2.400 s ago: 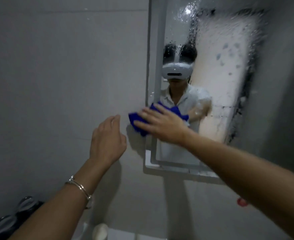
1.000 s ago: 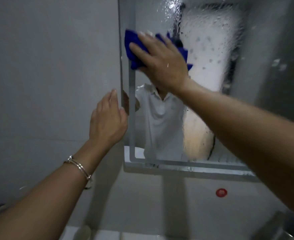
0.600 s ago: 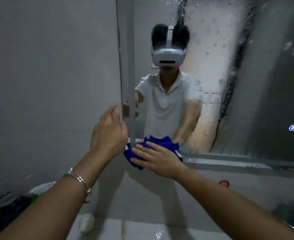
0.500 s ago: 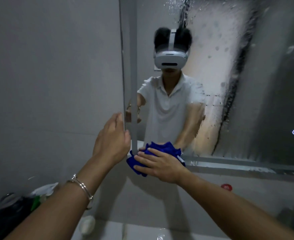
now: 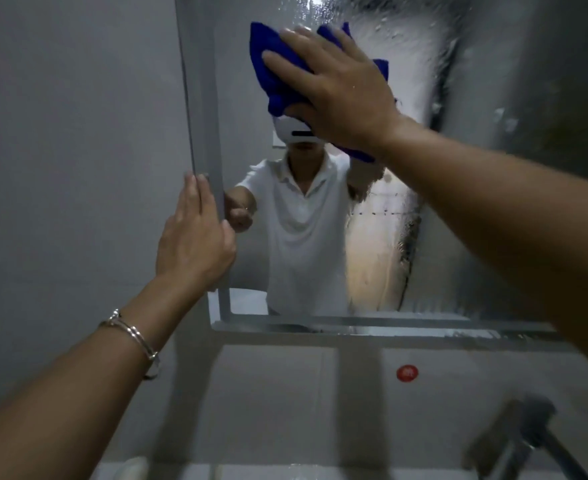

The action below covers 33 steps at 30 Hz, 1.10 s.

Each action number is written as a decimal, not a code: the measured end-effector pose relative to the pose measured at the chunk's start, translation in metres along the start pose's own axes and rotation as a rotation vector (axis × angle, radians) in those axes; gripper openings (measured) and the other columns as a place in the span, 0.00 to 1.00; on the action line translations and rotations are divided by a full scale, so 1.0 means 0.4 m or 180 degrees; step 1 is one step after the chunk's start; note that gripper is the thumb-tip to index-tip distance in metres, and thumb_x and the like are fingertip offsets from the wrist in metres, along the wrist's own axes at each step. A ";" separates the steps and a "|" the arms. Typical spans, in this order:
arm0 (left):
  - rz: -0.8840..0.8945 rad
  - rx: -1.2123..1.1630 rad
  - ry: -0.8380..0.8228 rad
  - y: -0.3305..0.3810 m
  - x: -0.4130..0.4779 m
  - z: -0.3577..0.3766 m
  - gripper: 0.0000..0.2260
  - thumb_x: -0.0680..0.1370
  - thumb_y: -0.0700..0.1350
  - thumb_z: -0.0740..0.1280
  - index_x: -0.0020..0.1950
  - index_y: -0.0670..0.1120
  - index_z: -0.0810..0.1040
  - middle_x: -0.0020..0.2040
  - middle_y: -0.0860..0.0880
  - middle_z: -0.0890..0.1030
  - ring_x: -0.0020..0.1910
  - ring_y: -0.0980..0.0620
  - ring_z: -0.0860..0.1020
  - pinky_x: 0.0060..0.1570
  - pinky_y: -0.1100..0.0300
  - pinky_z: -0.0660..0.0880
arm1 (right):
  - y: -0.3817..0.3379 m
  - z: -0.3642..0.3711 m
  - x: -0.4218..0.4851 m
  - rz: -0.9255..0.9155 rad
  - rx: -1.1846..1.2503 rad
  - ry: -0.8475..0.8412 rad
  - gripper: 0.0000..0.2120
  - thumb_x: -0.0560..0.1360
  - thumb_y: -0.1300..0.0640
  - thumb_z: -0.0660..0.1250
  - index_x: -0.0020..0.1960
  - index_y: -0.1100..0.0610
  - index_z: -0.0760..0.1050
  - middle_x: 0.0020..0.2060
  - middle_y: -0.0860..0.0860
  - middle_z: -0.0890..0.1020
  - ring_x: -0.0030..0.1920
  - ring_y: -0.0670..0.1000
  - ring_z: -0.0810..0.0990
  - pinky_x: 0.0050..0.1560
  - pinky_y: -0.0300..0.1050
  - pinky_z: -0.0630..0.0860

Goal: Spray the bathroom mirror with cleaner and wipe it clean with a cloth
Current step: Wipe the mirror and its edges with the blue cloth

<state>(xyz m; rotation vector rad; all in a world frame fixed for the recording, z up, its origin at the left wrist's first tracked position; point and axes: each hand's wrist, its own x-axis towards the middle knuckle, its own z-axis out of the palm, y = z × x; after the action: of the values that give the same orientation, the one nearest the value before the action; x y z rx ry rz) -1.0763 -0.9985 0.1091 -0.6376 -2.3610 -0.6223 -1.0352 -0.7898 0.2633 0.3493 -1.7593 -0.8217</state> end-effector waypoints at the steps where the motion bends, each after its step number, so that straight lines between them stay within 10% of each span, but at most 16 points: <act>1: -0.0058 -0.0015 -0.0024 0.004 -0.001 0.005 0.31 0.80 0.47 0.55 0.76 0.41 0.41 0.77 0.43 0.41 0.75 0.43 0.52 0.69 0.45 0.62 | -0.002 0.001 -0.001 0.0084 -0.0010 0.0046 0.22 0.78 0.48 0.61 0.70 0.54 0.69 0.67 0.58 0.74 0.67 0.59 0.72 0.68 0.55 0.64; 7: -0.0300 -0.0141 -0.0110 0.024 -0.006 0.028 0.39 0.76 0.44 0.62 0.76 0.42 0.36 0.76 0.46 0.35 0.74 0.40 0.56 0.67 0.42 0.64 | -0.183 0.030 -0.182 0.0112 0.0394 0.0304 0.20 0.77 0.53 0.65 0.68 0.54 0.72 0.67 0.59 0.74 0.66 0.59 0.72 0.67 0.55 0.66; 16: -0.0154 0.0510 -0.0003 0.039 -0.020 0.026 0.40 0.75 0.42 0.62 0.75 0.40 0.37 0.76 0.41 0.37 0.76 0.43 0.41 0.72 0.42 0.51 | -0.441 0.043 -0.575 -0.1374 0.0660 -0.1433 0.37 0.67 0.55 0.75 0.73 0.49 0.64 0.71 0.51 0.69 0.72 0.53 0.66 0.73 0.52 0.49; 20: 0.0424 0.0704 0.0083 0.069 -0.042 0.039 0.38 0.75 0.40 0.60 0.75 0.40 0.37 0.76 0.40 0.38 0.76 0.43 0.40 0.72 0.42 0.46 | -0.385 0.037 -0.538 -0.1611 0.0684 -0.1385 0.34 0.69 0.55 0.73 0.73 0.48 0.65 0.70 0.50 0.70 0.71 0.52 0.67 0.72 0.52 0.54; 33: 0.0758 0.0458 -0.0055 0.158 -0.068 0.084 0.37 0.74 0.40 0.60 0.76 0.39 0.43 0.77 0.41 0.42 0.76 0.44 0.43 0.72 0.45 0.49 | 0.074 -0.033 -0.188 0.0440 0.0084 -0.0026 0.23 0.78 0.52 0.63 0.71 0.56 0.67 0.68 0.60 0.72 0.68 0.60 0.71 0.67 0.57 0.65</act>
<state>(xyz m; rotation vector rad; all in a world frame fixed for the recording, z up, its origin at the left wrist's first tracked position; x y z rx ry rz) -1.0357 -0.9383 0.0848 -0.8449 -2.2751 -0.3399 -0.9919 -0.7282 0.2315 0.2391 -1.7819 -0.7023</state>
